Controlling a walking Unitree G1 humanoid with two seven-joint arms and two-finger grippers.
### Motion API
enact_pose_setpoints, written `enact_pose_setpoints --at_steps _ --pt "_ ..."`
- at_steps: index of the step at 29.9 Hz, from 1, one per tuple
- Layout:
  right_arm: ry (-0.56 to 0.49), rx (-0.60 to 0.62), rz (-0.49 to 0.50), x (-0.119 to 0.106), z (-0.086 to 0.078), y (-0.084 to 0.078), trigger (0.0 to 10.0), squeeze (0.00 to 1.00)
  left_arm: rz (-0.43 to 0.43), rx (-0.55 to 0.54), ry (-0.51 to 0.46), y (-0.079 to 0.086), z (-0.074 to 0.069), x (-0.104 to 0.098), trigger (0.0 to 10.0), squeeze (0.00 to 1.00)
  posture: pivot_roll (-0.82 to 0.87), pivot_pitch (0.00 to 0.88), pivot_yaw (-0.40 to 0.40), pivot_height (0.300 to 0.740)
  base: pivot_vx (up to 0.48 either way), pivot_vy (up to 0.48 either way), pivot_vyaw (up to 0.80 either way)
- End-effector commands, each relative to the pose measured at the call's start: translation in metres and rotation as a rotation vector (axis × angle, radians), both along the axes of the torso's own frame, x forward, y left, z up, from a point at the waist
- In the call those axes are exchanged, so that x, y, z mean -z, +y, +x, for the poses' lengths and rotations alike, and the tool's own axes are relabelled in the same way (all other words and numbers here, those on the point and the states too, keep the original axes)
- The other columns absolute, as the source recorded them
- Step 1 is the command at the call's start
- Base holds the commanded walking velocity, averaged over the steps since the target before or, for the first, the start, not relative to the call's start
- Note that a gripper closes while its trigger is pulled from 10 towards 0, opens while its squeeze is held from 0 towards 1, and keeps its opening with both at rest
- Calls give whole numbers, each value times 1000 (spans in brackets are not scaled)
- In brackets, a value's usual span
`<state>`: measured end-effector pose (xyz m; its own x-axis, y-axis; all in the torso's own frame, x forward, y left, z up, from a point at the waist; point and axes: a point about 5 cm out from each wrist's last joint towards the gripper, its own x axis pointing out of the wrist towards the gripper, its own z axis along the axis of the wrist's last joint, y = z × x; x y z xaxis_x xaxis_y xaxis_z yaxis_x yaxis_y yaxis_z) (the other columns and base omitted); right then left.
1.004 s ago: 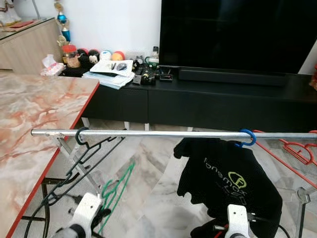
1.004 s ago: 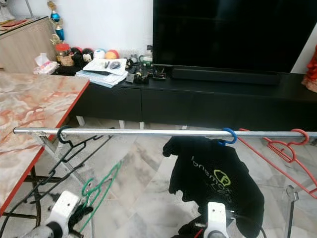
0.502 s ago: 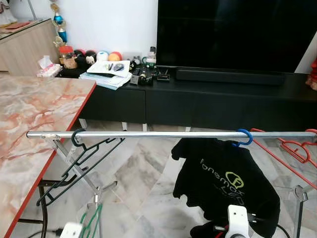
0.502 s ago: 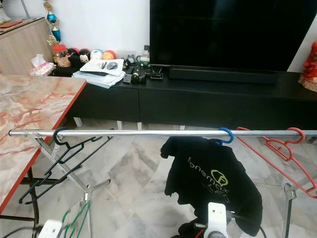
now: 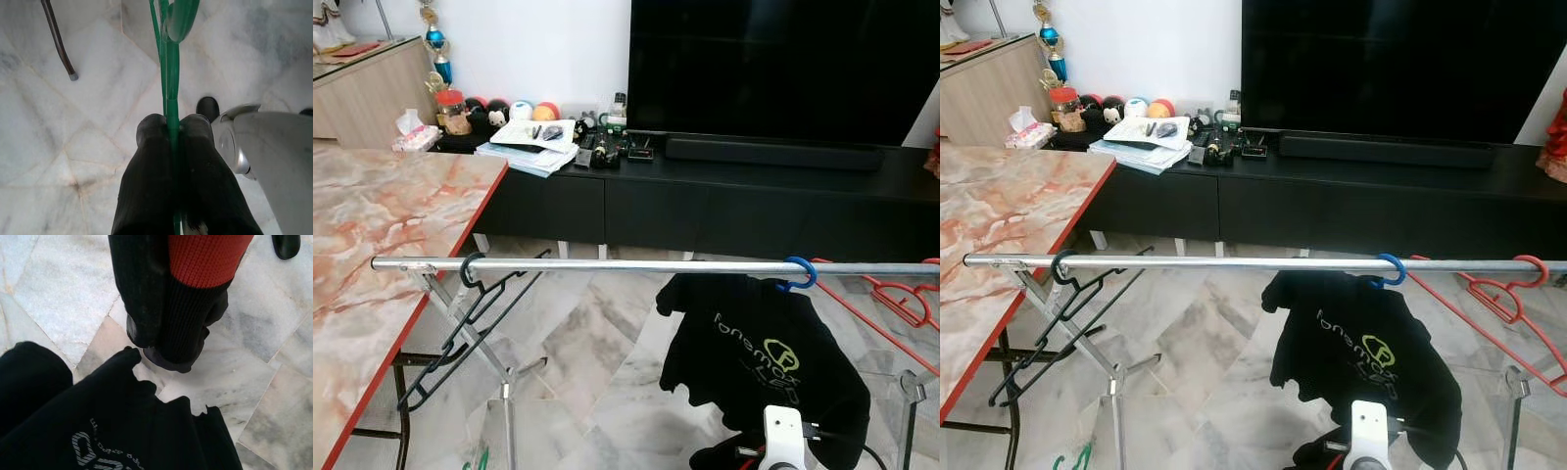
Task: Hang hanger
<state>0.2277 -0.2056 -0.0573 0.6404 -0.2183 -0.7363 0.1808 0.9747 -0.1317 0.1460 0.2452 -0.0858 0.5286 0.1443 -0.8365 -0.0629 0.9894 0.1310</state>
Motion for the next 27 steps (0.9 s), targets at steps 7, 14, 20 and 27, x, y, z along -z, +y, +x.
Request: enact_pose_setpoints --at_steps 7,14,20,27 --pt "-5 33 12 0 0 1 10000 0 8 27 59 -1 -11 6 10000 0 115 0 9 740 -293 0 0" --pt "-5 33 12 0 0 1 10000 0 11 31 53 -1 -3 3 10000 0 120 0 8 740 -313 0 0" --pt "-7 33 13 0 0 1 10000 0 13 38 55 -2 1 2 10000 0 119 0 7 740 -321 0 0" --pt "-8 30 10 -1 1 0 10000 0 9 40 64 -3 2 3 10000 0 122 0 1 740 -324 0 0"
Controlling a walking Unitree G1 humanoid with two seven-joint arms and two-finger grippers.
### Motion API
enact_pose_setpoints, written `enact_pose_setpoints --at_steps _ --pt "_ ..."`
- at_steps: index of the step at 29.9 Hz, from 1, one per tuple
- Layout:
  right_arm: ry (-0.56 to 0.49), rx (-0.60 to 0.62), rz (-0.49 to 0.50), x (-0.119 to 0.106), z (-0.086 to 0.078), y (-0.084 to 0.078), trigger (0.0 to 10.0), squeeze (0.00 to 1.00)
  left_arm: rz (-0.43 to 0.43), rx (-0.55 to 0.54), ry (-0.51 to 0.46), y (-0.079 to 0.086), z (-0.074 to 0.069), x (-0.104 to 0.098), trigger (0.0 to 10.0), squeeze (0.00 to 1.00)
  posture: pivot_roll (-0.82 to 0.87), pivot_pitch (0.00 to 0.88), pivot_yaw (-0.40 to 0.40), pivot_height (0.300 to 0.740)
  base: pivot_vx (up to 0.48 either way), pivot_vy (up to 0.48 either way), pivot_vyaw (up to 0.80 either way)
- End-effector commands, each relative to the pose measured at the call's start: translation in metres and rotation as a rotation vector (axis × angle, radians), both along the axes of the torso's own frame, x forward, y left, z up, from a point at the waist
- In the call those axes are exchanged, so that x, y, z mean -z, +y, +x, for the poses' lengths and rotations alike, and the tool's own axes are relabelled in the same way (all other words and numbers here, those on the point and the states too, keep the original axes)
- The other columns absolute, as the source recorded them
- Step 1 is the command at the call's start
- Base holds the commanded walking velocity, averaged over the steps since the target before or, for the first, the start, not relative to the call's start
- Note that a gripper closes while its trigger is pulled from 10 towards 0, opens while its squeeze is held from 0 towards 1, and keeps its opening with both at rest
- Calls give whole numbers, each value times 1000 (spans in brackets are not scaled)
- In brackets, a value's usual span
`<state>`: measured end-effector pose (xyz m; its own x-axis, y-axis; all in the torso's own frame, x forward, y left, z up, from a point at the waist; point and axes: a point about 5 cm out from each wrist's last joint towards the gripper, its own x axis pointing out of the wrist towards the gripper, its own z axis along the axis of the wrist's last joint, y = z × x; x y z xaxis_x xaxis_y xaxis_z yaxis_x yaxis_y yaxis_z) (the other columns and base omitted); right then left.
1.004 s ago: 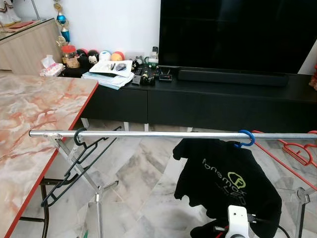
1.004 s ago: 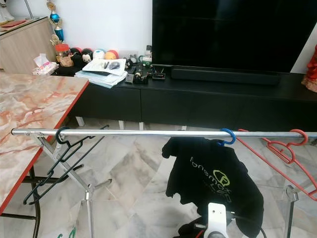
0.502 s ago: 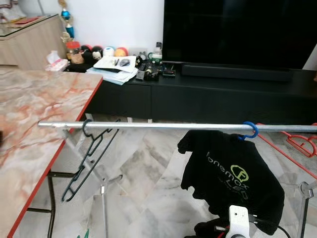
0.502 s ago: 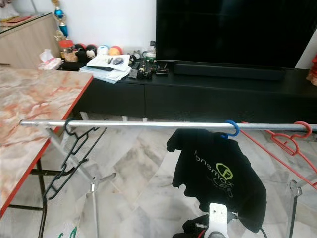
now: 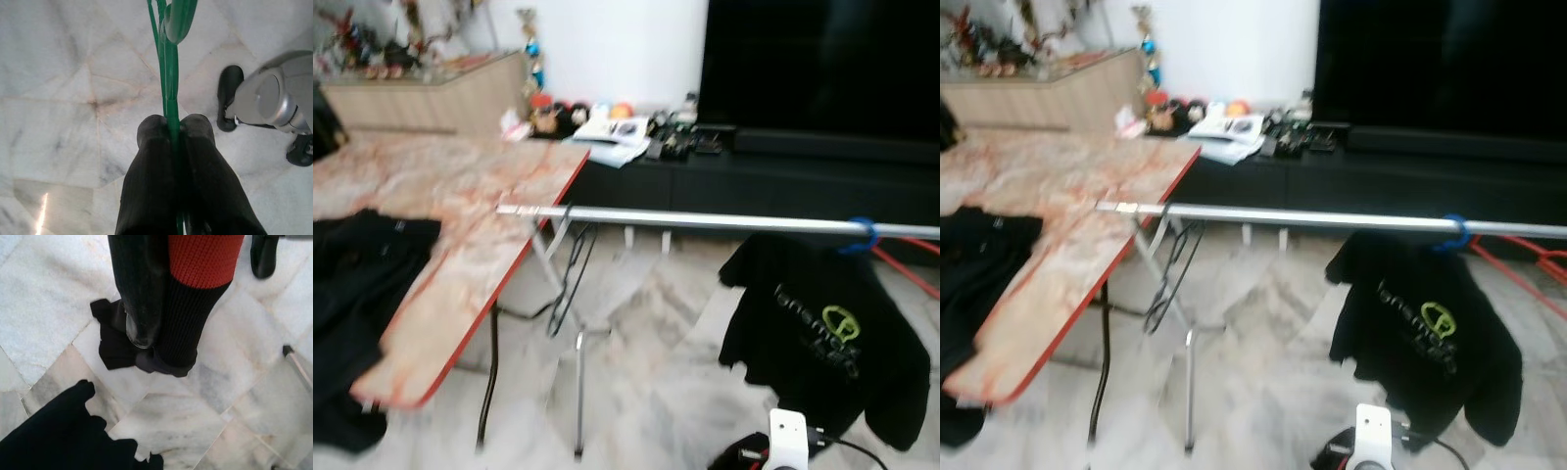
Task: Hang hanger
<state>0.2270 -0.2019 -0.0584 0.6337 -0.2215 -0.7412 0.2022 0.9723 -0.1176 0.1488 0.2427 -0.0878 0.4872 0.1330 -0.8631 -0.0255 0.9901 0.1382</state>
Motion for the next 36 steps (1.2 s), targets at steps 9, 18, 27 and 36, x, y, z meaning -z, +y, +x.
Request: enact_pose_setpoints --at_steps 9,18,27,36 --pt "-20 15 -8 -3 3 -5 10000 0 5 -1 29 2 -8 2 10000 0 123 0 -6 740 -328 0 0" --pt "-18 15 -10 -3 2 -6 10000 0 5 -9 42 4 -13 4 10000 0 124 0 -10 740 -337 0 0" --pt "-11 18 -4 -2 2 -7 10000 0 10 -25 62 9 -20 5 10000 0 128 0 -17 740 -341 0 0" --pt "-34 20 0 -4 3 -7 10000 0 -2 -33 82 -6 -26 11 10000 0 129 0 -15 740 -341 0 0"
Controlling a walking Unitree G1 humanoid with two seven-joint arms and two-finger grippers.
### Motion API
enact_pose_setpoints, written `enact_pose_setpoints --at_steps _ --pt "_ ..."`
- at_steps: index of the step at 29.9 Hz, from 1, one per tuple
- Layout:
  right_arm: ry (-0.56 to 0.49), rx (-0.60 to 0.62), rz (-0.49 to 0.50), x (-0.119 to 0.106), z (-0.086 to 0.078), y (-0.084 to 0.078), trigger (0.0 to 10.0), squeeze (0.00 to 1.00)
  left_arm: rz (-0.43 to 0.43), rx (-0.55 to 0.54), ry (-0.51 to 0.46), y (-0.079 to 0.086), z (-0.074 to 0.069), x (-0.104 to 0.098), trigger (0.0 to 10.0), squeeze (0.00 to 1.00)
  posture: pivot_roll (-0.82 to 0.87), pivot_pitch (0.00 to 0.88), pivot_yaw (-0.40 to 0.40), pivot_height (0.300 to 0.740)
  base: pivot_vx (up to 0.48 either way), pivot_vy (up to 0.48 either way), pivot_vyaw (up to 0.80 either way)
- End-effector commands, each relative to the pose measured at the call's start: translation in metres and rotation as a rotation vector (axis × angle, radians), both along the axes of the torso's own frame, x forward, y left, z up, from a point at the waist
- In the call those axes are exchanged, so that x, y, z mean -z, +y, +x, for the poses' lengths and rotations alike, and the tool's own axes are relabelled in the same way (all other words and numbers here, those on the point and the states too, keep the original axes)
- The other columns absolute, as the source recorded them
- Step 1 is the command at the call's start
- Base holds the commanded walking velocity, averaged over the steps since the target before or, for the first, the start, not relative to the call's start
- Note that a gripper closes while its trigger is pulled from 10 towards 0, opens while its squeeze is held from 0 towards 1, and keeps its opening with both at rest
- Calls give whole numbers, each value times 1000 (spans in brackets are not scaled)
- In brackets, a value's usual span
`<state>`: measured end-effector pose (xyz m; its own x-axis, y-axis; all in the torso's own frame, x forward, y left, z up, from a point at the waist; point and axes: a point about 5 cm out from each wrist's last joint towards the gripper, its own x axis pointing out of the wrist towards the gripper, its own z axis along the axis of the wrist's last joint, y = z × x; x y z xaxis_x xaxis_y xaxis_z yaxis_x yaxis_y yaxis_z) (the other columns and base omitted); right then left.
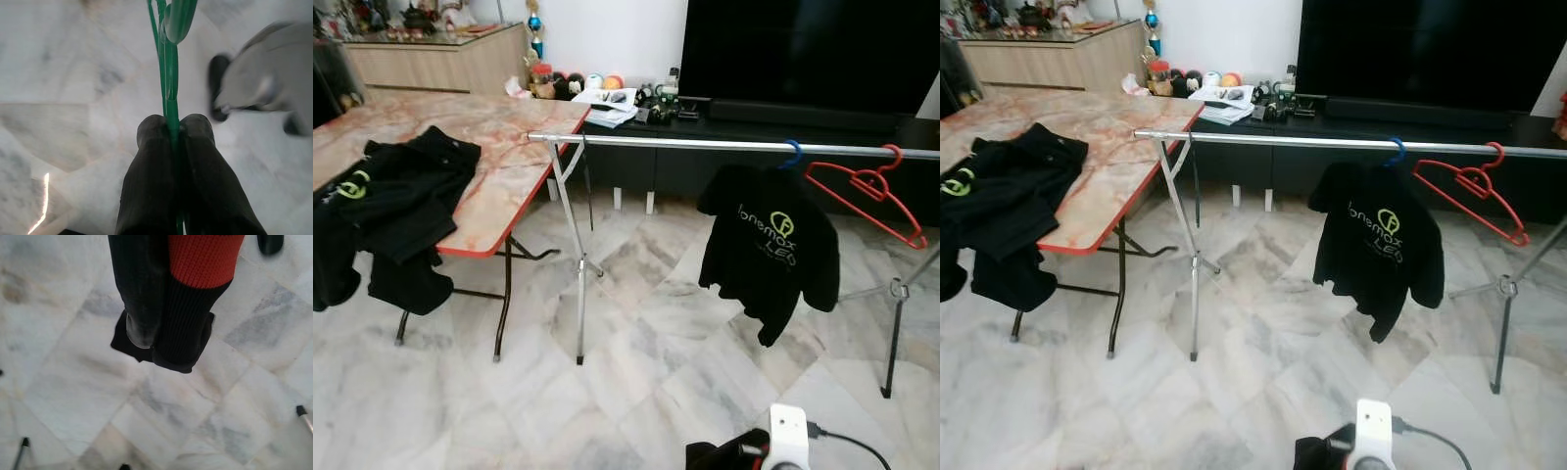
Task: Hang hanger
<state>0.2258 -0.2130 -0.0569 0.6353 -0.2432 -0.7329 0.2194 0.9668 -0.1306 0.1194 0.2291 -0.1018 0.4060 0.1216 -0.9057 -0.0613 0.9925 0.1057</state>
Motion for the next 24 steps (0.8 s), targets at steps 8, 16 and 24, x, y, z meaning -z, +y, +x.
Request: enact_pose_setpoints --at_steps 8,16,24 --pt "-56 23 23 -4 7 7 10000 0 68 20 -26 29 11 -11 10000 0 135 0 -8 740 -298 0 0" --pt "-80 31 25 -6 9 7 10000 0 92 20 -50 48 15 -19 10000 0 136 0 -7 740 0 0 0" --pt "-91 44 25 -6 9 7 10000 0 95 40 -64 44 16 -19 10000 0 137 0 -7 740 0 0 0"
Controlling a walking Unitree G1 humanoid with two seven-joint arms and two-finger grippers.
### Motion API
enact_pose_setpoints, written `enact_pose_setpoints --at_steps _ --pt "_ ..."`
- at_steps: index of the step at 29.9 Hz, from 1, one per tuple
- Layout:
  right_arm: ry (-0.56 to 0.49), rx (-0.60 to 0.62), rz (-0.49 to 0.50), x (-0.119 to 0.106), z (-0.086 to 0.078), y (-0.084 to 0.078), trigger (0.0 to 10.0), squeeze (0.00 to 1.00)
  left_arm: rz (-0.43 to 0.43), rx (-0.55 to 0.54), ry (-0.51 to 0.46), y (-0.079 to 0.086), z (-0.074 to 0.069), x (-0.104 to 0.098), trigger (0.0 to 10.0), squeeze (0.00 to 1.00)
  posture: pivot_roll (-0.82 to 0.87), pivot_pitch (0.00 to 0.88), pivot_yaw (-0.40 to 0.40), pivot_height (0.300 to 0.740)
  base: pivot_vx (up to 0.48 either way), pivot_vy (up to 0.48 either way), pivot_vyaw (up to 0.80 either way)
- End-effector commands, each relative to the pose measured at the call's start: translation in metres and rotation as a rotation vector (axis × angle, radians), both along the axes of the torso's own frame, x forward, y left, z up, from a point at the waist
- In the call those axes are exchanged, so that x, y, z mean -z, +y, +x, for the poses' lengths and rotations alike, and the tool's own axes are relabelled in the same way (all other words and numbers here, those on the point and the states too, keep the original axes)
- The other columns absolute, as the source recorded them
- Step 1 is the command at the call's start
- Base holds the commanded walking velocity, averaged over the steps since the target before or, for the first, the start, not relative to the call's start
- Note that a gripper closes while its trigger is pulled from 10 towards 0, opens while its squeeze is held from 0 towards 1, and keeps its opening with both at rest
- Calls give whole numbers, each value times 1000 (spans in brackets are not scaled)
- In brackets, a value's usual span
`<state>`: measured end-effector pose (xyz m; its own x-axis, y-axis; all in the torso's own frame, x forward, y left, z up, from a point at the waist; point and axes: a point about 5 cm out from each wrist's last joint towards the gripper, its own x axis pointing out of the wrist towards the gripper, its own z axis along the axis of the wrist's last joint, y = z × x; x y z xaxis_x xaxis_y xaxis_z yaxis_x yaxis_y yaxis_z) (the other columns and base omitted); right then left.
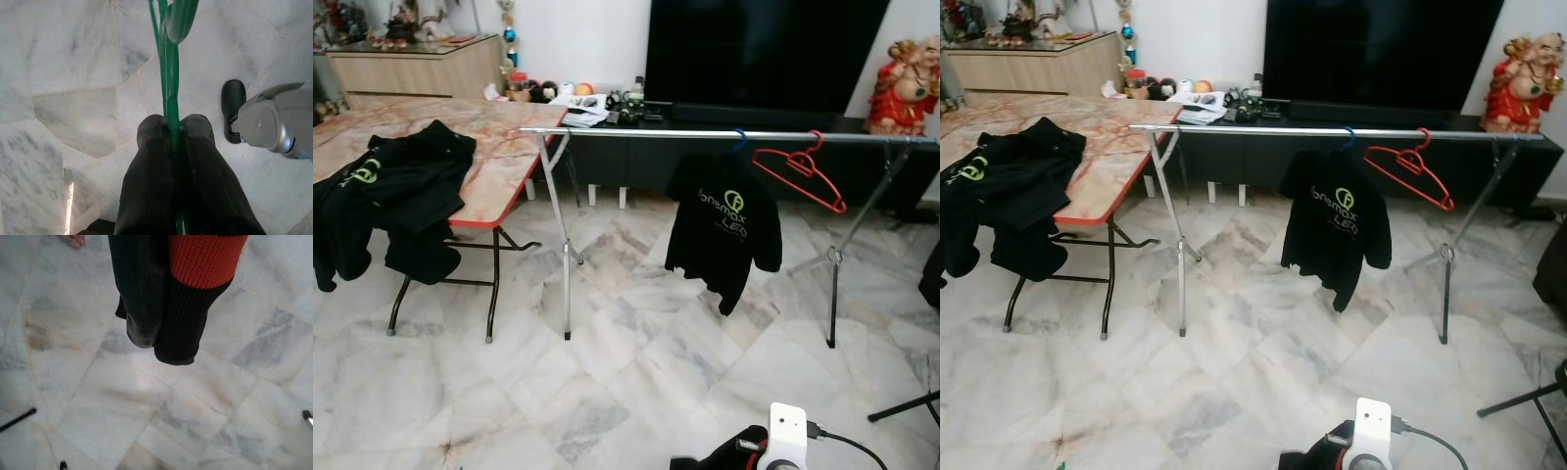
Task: Hang hanger
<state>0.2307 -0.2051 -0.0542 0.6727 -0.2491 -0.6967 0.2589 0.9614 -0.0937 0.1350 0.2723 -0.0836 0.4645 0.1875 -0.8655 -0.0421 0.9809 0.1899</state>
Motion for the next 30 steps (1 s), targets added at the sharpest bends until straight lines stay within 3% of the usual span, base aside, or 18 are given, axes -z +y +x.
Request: enact_pose_setpoints --at_steps 1,4,5,8,9,10,11,14,25,26,27,28,29,30 --pt "-27 11 2 -3 4 -1 10000 0 6 12 -2 1 1 -1 10000 0 137 0 -7 740 0 0 0" --pt "-28 11 2 -3 4 -1 10000 0 5 12 -2 1 1 -1 10000 0 137 0 -7 740 0 0 0" --pt "-162 32 -41 -30 30 -25 10000 0 63 148 -138 -12 39 -14 10000 0 149 0 -10 740 0 0 0" --pt "-276 34 -69 -55 53 -38 10000 0 126 274 -297 -18 78 -37 10000 0 149 0 -9 740 0 0 0" --pt "-298 30 -72 -63 60 -38 10000 0 169 338 -389 -18 98 -53 10000 0 148 0 -9 740 0 0 0" --pt "-298 30 -72 -63 60 -38 10000 0 169 338 -389 -18 98 -53 10000 0 148 0 -9 740 0 0 0" --pt "-342 29 -59 -72 69 -38 10000 0 194 381 -458 -21 111 -66 10000 0 150 0 -11 740 0 0 0" --pt "-378 12 -49 -81 77 -35 10000 0 209 411 -518 -24 122 -78 10000 0 152 0 -12 740 0 0 0" --pt "-384 8 -44 -82 78 -36 10000 0 222 424 -533 -25 122 -80 10000 0 152 0 -12 740 0 0 0" --pt "-386 -131 -80 -101 104 -7 10000 0 84 722 -496 -55 135 -100 10000 0 176 0 -40 740 0 0 0" --pt "-386 -131 -80 -101 104 -7 10000 0 84 722 -496 -55 135 -100 10000 0 176 0 -40 740 0 0 0" --pt "-389 -311 -139 -128 132 36 10000 0 -135 1143 -370 -106 128 -126 10000 0 174 0 -43 740 0 0 0" --pt "-389 -358 -155 -134 137 50 10000 0 -206 1248 -326 -120 123 -133 10000 0 176 0 -46 740 0 0 0" --pt "-386 -367 -154 -133 137 55 10000 0 -226 1268 -317 -124 122 -135 10000 0 176 0 -46 740 0 0 0"
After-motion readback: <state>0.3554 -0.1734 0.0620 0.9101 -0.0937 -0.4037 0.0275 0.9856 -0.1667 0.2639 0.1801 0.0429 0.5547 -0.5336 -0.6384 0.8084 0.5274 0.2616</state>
